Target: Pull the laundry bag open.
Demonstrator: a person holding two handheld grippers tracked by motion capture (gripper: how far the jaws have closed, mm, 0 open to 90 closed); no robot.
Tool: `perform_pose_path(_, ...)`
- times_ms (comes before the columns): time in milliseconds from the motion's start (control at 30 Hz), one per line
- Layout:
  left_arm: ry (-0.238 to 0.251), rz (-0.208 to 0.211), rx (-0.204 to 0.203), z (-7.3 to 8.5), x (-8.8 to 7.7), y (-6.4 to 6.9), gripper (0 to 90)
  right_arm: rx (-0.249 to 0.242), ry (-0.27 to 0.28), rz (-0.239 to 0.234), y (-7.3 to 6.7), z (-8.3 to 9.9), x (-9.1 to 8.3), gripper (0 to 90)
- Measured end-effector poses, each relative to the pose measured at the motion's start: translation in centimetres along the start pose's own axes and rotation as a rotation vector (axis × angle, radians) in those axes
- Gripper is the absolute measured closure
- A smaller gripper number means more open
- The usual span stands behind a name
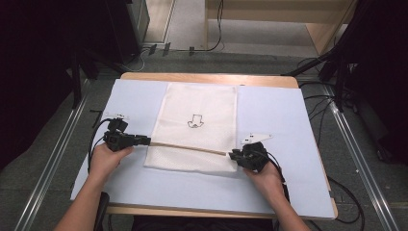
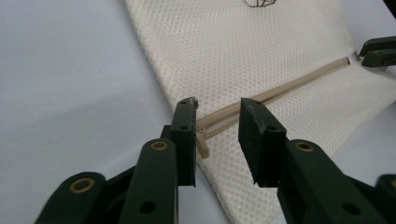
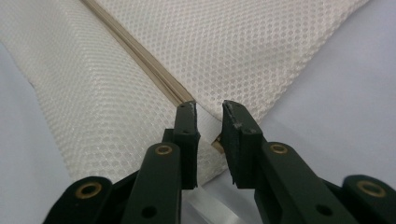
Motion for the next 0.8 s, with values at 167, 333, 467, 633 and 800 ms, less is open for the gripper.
perform_pose_path(167,0.024,-0.011,0.034,-0.3,-0.1,0.4,54.3,0.021,0.040,-0.026,0.0,-0.7,-0.8,66.3)
perform_pose_path(333,0.061,-0.036,0.057,-0.7,-0.4,0.4,45.4,0.026,0.069,-0.032,0.6,-0.9,-1.3,51.5)
perform_pose_path(467,0.088,-0.049,0.077,-1.0,-0.9,0.1,41.0,0.032,0.086,-0.034,1.6,-0.8,-1.9,47.6)
perform_pose_path(633,0.101,-0.066,0.086,-1.1,-1.5,-0.5,40.0,0.033,0.099,-0.027,2.7,-0.5,-2.5,46.0)
perform_pose_path(800,0.123,-0.080,0.074,-1.1,-2.1,-1.2,38.8,0.047,0.119,-0.010,4.3,-0.2,-3.3,44.4)
Point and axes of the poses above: each handheld gripper's, and its own axes: x roughly forward along the jaws, z roughly out of its underside, y roughly to its right, the point moved 8 cm from there along x, roughly forward along the jaws, and after that the axes turned 5 degrees about z, right-handed, at the moved point
